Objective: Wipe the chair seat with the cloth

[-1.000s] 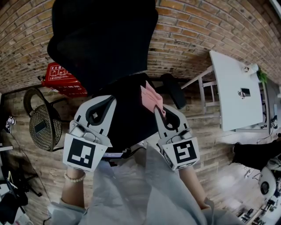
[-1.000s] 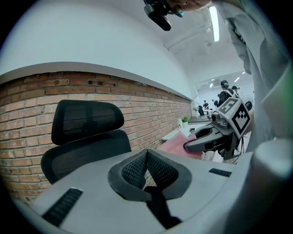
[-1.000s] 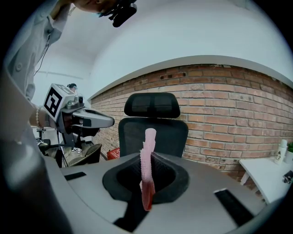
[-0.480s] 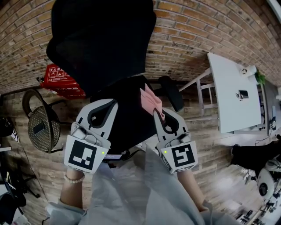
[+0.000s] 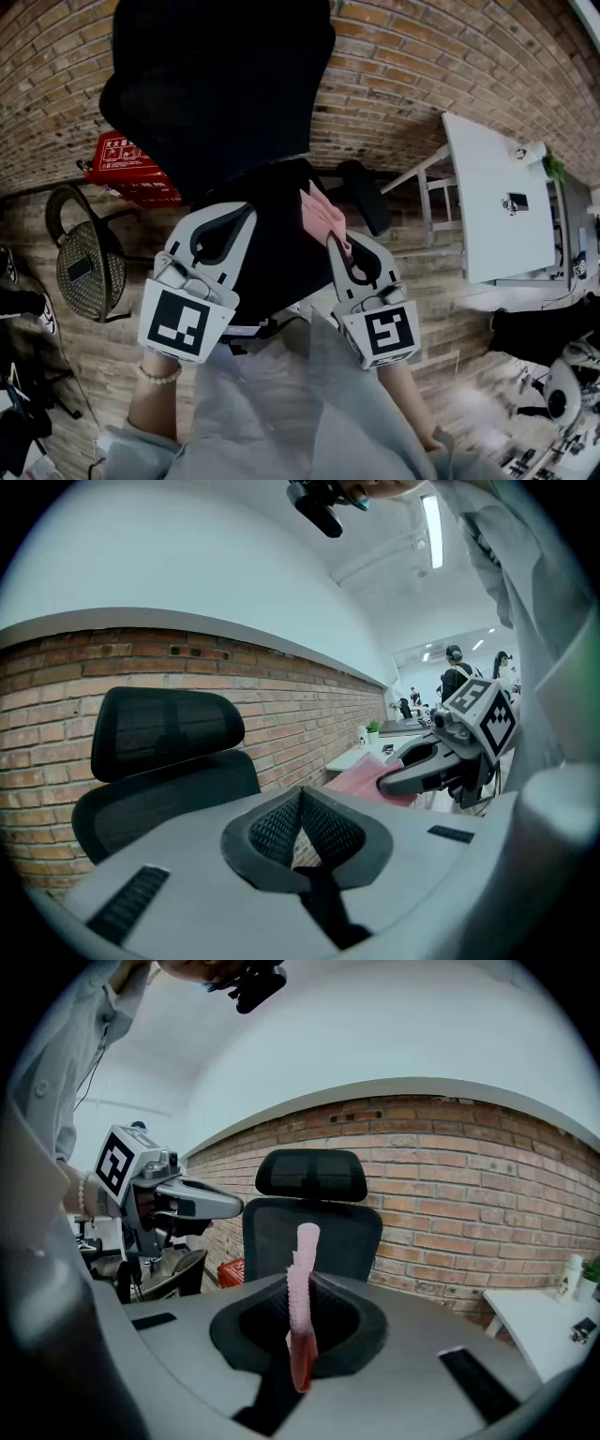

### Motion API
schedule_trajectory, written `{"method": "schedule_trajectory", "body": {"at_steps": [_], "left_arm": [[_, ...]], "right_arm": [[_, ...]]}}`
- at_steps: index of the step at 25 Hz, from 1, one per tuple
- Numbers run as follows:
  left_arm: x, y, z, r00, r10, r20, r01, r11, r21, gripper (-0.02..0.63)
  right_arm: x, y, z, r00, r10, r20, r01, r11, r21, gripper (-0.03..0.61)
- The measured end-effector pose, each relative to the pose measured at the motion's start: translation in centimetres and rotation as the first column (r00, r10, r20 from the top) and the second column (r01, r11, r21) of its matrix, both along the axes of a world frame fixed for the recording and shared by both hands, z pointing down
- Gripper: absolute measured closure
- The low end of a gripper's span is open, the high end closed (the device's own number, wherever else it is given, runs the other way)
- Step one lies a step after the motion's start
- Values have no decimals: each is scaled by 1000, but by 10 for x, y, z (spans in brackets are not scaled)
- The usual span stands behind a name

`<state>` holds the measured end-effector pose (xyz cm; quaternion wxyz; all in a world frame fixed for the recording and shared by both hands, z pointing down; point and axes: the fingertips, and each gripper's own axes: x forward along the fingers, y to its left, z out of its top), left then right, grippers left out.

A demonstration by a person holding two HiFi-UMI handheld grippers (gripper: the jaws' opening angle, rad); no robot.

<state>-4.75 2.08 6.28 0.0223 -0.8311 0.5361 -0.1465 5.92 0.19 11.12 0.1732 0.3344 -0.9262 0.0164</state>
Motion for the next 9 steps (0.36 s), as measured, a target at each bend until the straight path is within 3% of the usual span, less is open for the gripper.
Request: {"method": "schedule_trajectory", "body": {"at_steps": [9], "left_arm": [[-2,4,2,1000,-5,-4,5,1000,-2,595]], "right_arm": [[-2,9,5,1000,-18,1,18,1000,-10,525]]}}
